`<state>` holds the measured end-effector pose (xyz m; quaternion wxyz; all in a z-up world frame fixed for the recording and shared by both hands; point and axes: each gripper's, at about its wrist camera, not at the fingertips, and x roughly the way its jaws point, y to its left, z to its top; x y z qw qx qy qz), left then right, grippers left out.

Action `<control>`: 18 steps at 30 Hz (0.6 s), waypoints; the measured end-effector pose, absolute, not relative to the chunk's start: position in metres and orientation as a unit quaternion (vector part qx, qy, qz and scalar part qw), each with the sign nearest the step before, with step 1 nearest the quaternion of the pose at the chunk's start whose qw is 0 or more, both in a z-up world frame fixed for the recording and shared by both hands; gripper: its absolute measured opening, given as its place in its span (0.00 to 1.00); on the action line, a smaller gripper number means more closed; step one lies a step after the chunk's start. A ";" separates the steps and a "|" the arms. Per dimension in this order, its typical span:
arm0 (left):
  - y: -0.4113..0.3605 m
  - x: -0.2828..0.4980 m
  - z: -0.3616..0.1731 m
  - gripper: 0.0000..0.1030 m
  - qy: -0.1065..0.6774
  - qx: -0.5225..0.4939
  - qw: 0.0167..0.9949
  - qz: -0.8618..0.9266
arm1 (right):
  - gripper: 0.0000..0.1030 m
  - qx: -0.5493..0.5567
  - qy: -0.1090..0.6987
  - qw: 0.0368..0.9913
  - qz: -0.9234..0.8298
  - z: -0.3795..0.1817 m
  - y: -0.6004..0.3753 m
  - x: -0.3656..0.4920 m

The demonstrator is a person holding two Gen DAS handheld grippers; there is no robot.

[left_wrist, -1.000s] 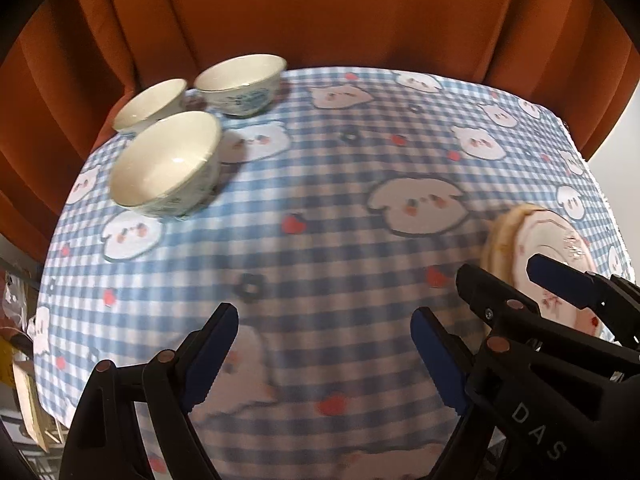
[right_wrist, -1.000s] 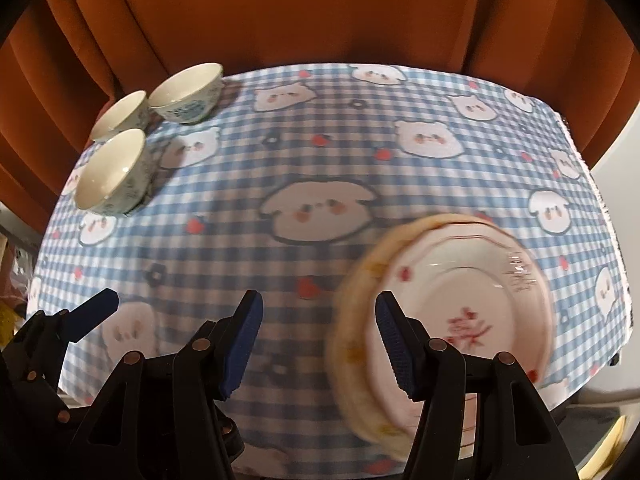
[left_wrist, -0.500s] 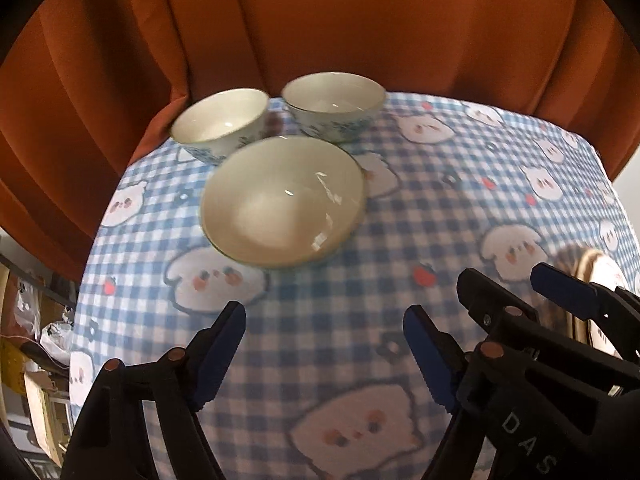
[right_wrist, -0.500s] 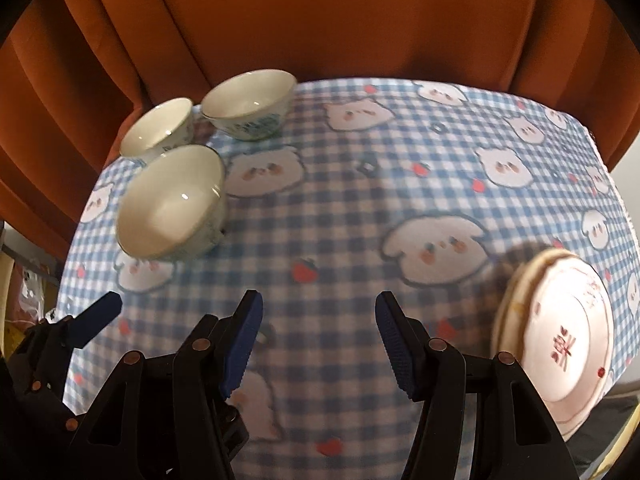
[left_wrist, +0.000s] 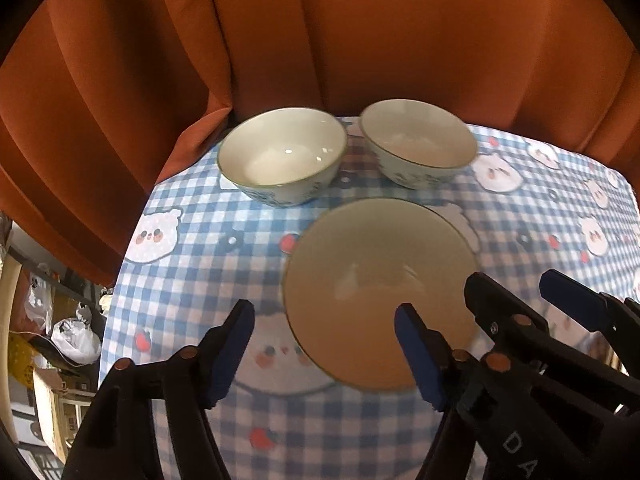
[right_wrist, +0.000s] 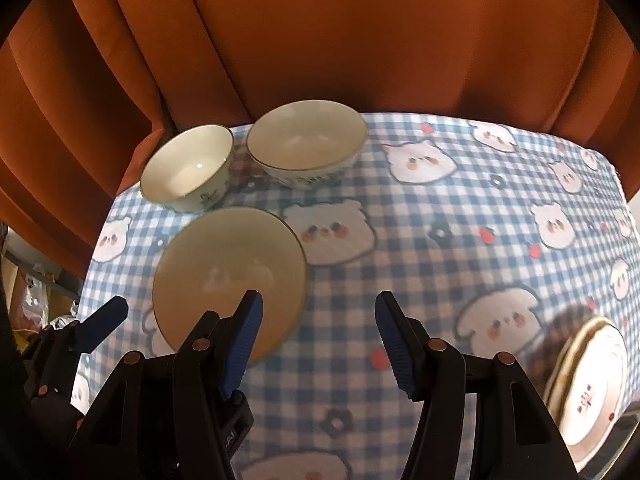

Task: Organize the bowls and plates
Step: 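Move both tools to the green-rimmed bowl in front of the others, then grip the green-rimmed bowl's rim with both tools and lift it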

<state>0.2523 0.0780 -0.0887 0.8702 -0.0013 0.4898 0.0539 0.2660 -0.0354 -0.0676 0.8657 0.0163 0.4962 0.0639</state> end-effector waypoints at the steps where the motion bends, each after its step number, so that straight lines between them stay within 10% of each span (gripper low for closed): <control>1: 0.081 0.257 -0.092 0.67 0.493 -0.005 0.868 0.054 | 0.61 0.017 0.497 0.865 0.067 -0.070 -0.033 0.271; 18: 0.098 0.301 -0.133 0.48 0.526 -0.024 0.850 0.029 | 0.34 0.029 0.527 0.848 0.047 -0.112 -0.018 0.320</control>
